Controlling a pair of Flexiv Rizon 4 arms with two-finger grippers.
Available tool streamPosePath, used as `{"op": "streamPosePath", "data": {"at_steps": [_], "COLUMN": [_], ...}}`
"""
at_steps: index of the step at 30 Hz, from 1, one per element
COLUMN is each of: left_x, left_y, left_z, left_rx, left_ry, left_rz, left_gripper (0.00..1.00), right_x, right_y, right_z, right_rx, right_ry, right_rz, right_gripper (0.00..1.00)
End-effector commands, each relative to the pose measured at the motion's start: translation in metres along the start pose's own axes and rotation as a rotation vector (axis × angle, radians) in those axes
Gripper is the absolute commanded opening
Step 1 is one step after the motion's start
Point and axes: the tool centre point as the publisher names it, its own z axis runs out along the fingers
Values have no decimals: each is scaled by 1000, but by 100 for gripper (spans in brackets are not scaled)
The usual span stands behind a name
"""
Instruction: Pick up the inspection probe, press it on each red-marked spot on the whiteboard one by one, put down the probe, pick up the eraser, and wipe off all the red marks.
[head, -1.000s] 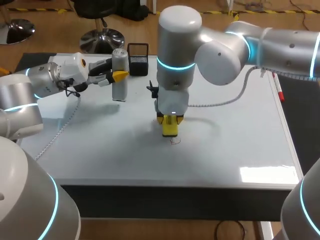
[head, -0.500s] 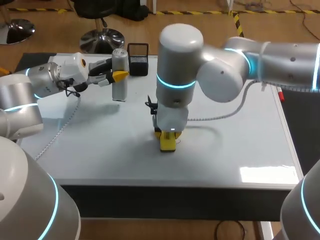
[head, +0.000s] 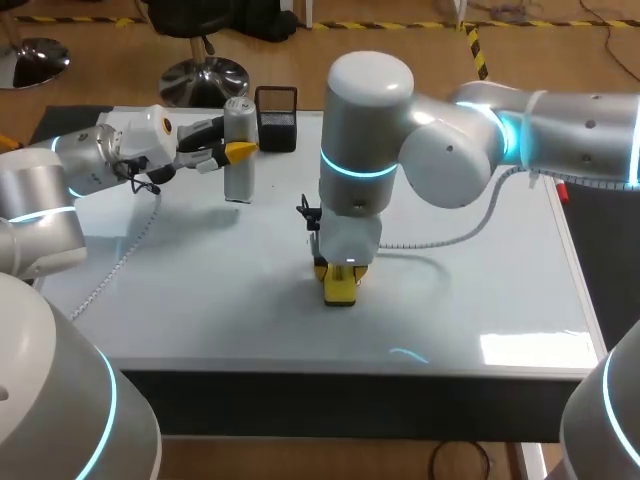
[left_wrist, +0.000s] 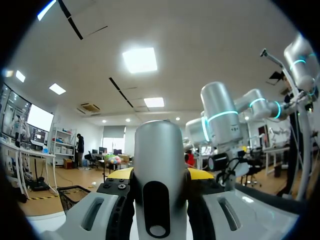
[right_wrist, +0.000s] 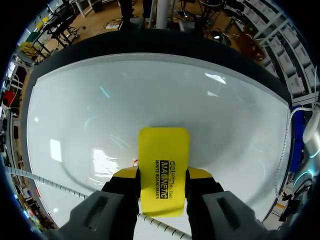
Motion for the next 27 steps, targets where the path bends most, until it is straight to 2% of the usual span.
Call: {"op": "streamPosePath", "data": {"at_steps": [1,17,27], "left_x": [1,1,1], "left_y": [-2,-2,-2], "left_z": [1,1,1], "left_rx": [-3,-3,-3], "left_ry": [-1,-1,-1], "left_rz": [0,0,0], "left_gripper": [0,0,0], "right_x": [13,52,61], "right_y": [1,7,8], "right_z": [12,14,10], "right_rx": [1,-14,-15], "right_ry": [-3,14,30], "right_rz": [2,45,52], "right_gripper": [0,0,0]}}
